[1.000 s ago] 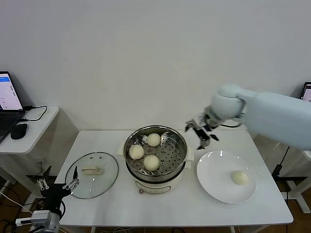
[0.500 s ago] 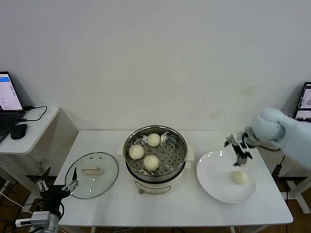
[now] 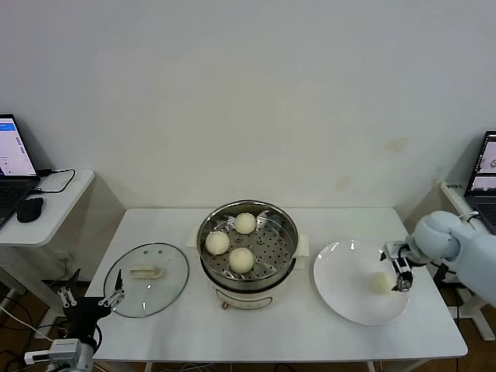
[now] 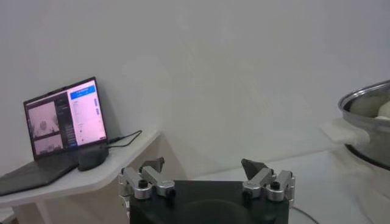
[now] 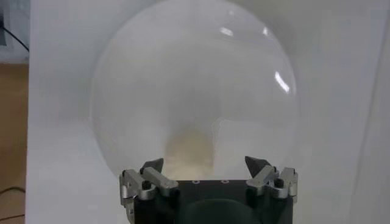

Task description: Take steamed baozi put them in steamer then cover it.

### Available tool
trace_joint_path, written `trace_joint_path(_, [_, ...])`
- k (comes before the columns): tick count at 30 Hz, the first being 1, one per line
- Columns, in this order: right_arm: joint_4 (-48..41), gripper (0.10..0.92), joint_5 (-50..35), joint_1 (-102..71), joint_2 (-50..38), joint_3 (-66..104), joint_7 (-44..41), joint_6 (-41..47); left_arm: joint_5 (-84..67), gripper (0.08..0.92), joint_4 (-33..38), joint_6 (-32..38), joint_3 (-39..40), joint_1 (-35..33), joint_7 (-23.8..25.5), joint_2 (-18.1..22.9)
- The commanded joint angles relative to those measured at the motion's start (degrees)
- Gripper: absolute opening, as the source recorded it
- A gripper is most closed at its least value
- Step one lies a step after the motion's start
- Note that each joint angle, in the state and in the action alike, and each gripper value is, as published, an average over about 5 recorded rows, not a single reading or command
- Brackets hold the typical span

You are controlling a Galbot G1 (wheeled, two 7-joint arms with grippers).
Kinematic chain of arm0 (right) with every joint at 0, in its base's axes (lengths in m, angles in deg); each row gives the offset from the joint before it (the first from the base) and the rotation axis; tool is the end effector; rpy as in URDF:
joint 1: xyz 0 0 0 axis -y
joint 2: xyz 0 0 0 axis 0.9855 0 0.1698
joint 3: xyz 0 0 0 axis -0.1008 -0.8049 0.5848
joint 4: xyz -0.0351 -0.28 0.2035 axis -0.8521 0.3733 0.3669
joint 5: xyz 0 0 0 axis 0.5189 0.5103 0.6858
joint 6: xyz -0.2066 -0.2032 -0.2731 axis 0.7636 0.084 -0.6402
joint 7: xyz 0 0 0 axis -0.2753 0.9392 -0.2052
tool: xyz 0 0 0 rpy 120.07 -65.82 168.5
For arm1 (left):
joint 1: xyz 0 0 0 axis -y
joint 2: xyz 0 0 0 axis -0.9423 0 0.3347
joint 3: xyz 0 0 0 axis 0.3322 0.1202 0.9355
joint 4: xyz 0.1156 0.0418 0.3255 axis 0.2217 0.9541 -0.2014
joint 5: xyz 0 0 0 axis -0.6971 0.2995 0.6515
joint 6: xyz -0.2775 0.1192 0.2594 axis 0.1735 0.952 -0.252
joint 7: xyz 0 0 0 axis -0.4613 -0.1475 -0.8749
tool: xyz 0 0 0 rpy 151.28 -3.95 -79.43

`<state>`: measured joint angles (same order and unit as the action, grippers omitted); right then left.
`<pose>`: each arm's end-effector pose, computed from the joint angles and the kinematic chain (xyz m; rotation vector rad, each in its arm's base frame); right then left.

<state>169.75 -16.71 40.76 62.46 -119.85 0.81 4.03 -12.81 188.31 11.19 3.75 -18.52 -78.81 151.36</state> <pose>0.4803 -0.1922 -0.2104 1.0998 -1.2900 1.4534 0.1979 0.1153 -0.2778 0.2699 -2.9724 -0.4422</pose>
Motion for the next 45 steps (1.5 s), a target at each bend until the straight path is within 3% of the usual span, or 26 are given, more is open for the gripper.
trace_joint_path(1, [-3.28,0.823,3.08,-6.29,0.78,4.73,0.38,-0.18,-0.01,0.823,0.0,0.0,-0.12,-0.18,0.02,0.09])
trace_joint_path(17, [-6.63,0.808,3.3,-6.67,5.58,5.3,2.55,-0.64,-0.04,0.823,-0.05,0.05,-0.44,-0.23,0.0,0.19])
trace_joint_path(31, [-6.17,0.623,3.13,-5.77,5.52,4.92,1.82,-0.54,-0.04,0.823,0.22,0.08,-0.5,-0.33,-0.04,0.56])
trace_joint_path(35, [-4.75,0.578,1.36,-3.22,4.37,3.78,1.29,-0.04,-0.04,0.823,0.27,0.08,-0.53,-0.31,-0.05,0.52])
trace_joint_path(45, [2.32,0.577,-11.21,18.57,-0.01,-8.77,0.66,4.0,-0.12,0.823,0.21,0.02,-0.23,0.25,0.0,0.07])
